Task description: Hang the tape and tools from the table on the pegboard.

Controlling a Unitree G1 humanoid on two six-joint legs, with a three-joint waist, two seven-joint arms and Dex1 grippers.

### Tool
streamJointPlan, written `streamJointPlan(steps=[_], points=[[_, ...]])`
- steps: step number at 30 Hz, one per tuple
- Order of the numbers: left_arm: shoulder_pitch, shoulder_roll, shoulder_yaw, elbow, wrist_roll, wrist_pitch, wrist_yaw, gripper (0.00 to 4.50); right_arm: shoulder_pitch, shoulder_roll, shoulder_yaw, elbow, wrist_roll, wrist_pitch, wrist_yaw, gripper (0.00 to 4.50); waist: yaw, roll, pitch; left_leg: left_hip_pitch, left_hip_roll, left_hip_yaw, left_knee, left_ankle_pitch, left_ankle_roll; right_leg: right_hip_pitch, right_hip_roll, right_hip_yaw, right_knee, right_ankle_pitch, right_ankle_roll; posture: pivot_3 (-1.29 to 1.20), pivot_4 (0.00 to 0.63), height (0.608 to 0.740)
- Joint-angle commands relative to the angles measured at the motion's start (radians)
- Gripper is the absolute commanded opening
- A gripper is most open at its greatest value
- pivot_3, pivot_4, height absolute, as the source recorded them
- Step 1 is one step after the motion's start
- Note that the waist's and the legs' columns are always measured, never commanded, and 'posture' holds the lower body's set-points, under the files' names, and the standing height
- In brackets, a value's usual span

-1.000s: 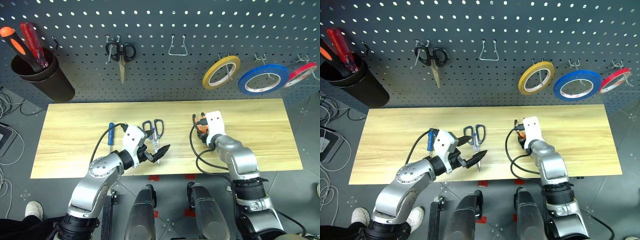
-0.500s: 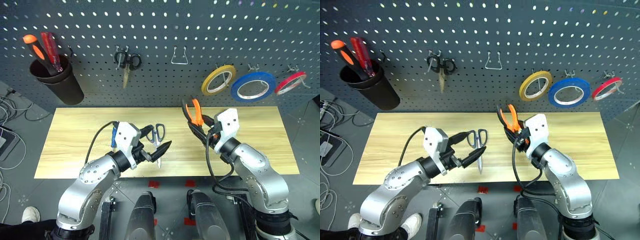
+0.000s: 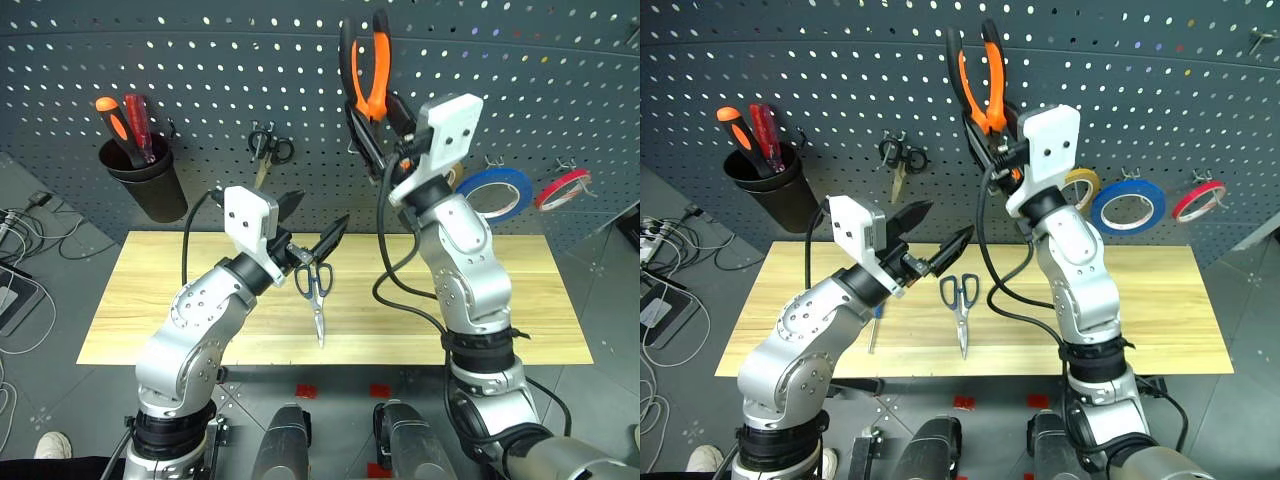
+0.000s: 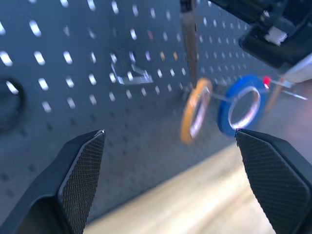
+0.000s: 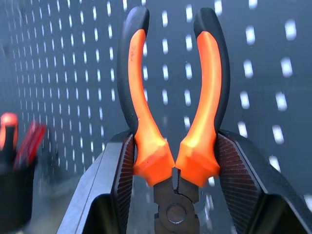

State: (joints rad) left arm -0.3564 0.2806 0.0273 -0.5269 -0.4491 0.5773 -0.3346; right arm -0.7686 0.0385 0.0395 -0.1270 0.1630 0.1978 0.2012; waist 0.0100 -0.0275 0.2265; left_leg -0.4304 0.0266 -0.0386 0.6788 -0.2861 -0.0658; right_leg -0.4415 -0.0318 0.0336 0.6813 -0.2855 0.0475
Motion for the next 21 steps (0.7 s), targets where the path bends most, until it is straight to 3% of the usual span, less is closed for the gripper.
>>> streamJointPlan(steps=[1,12,21], points=[[-0.048,-0.026,-0.006,0.034,0.030,-0.051,0.025,4.50,-0.070,0.017,-0.021,0.053,-0.025,-0.122,-0.040,2.17,0.007,-0.001,-0.010,0.000,0.000,0.000,0.000,0.000,0.000,0.000,0.000,0.000,0.000,0.000,0.000,0.17,0.127,0.740],[-0.151,-0.142,-0.058,0.246,0.133,-0.186,0.064,4.50,-0.183,0.046,-0.043,0.409,-0.097,-0.437,-0.136,2.17,0.018,0.000,-0.019,0.003,0.000,0.004,0.001,0.000,0.000,0.000,0.001,0.004,0.003,0.000,0.000,0.22,0.160,0.740],[-0.209,-0.139,-0.046,0.321,0.153,-0.212,0.050,4.50,-0.269,0.037,-0.077,0.686,-0.137,-0.657,-0.227,2.17,0.024,0.000,-0.019,0.005,0.001,0.007,0.000,0.000,0.001,0.000,0.001,0.005,0.009,0.000,0.000,0.26,0.201,0.740]])
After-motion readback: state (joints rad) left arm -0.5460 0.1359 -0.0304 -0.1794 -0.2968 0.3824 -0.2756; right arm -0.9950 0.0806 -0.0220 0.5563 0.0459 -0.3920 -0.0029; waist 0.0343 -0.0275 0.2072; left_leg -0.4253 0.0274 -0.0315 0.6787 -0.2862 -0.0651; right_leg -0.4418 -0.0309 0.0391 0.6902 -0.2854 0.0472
